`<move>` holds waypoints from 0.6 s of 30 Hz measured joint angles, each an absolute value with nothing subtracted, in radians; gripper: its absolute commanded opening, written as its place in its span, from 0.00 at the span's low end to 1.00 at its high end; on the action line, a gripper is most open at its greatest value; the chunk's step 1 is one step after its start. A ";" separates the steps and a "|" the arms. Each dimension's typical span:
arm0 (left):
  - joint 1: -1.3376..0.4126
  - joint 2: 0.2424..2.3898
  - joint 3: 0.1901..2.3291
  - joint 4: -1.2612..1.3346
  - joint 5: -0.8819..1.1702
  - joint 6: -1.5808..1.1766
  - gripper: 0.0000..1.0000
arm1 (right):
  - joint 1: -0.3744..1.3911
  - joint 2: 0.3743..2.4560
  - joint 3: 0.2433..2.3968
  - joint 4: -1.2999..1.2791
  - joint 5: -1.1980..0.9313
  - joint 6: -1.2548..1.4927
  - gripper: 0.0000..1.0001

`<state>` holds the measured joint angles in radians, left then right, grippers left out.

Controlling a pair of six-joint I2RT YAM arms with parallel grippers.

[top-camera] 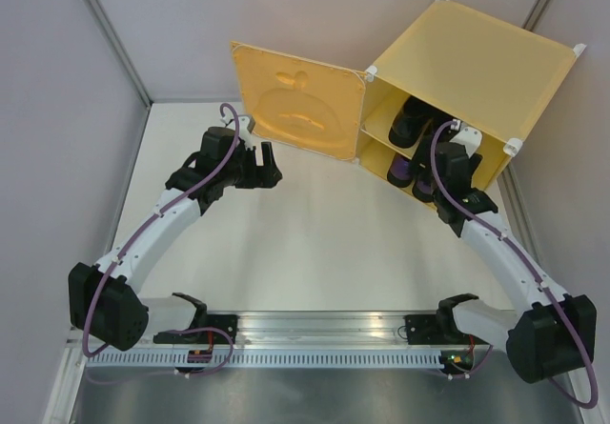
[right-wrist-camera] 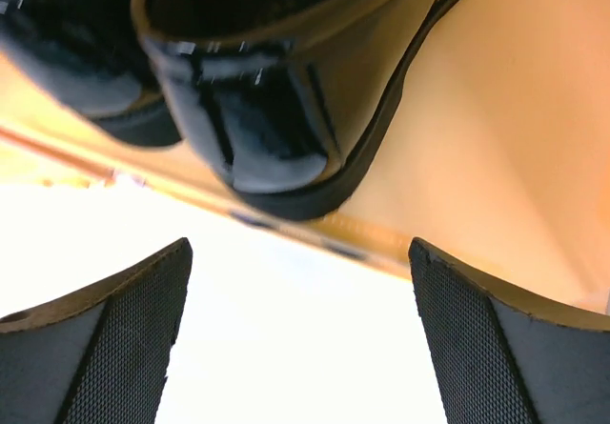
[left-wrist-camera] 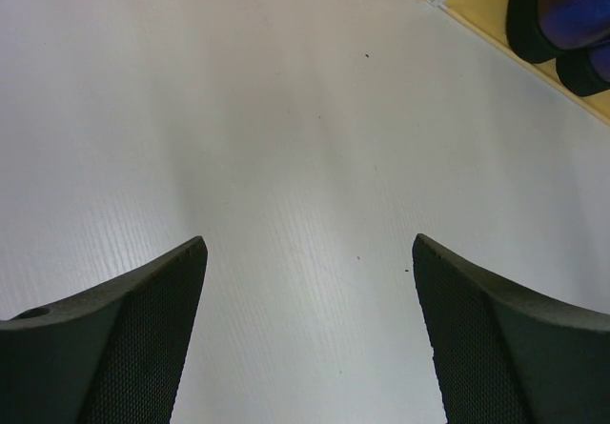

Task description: Place and organize the shoes in the shoe cabinet

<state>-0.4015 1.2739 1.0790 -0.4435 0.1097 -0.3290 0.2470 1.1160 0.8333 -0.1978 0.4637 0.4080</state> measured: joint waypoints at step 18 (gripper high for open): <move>-0.402 1.257 1.209 -0.480 0.002 -0.327 0.94 | 0.245 0.771 1.037 -0.548 -0.215 0.312 0.98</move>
